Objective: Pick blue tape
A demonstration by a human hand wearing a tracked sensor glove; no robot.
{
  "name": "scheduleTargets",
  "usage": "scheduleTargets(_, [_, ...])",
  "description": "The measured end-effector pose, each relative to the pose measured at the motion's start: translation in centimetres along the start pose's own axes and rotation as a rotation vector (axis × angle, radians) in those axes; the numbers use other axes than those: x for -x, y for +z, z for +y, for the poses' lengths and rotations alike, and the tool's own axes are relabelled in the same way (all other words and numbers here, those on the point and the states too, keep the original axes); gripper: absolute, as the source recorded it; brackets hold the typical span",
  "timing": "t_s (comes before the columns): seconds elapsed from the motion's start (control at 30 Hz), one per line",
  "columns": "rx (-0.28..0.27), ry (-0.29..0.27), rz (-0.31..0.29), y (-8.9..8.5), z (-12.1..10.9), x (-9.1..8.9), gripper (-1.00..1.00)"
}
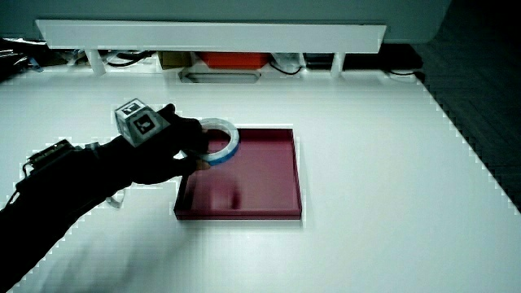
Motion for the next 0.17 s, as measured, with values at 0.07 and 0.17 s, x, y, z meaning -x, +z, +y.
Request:
scheduleTargets(0.07, [-0.028, 0.024, -0.012, 0.3, -0.8, 0.5, 1.0])
scheduleTargets(0.17, [-0.057, 0.036, 0.007, 1.3, -1.9, 1.3, 1.0])
